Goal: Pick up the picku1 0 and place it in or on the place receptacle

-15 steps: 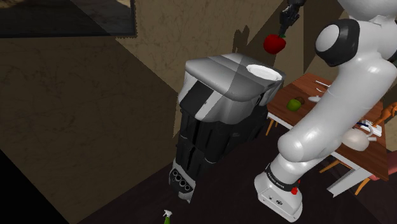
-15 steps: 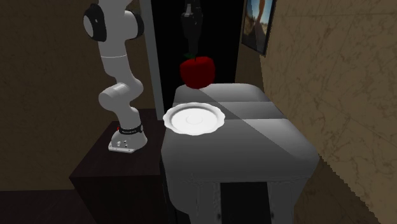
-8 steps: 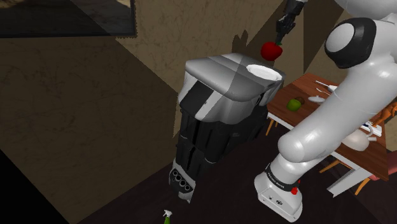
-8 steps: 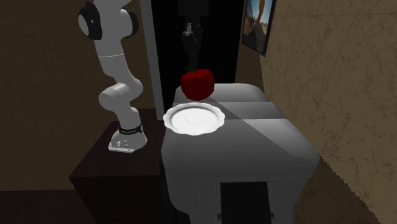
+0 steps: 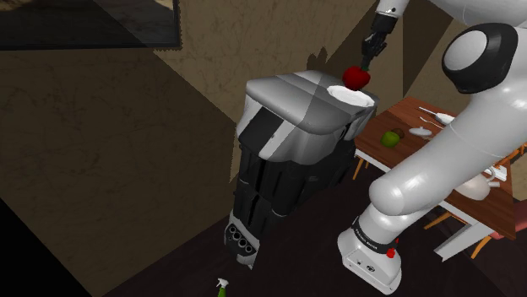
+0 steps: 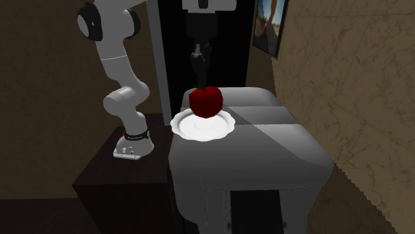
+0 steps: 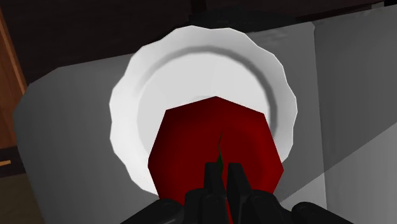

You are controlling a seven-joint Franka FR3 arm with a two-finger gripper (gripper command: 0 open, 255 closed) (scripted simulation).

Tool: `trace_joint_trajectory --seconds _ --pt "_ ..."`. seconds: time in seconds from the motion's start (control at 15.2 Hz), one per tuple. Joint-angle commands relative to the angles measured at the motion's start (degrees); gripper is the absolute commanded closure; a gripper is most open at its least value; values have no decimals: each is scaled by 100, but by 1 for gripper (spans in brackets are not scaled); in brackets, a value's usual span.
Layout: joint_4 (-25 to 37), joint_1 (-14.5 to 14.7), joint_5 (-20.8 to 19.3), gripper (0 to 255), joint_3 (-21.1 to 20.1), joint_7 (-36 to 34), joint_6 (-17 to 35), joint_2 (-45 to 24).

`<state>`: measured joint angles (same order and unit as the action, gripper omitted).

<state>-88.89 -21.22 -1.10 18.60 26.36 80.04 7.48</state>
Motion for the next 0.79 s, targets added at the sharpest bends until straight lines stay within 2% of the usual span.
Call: trace_joint_trajectory --seconds 0.0,0.33,0.73 --pt "-247 3 -20 255 -10 -17 187 71" --pt "-783 2 -61 255 -26 -46 585 215" --pt "-783 1 -61 255 -27 -46 585 215"
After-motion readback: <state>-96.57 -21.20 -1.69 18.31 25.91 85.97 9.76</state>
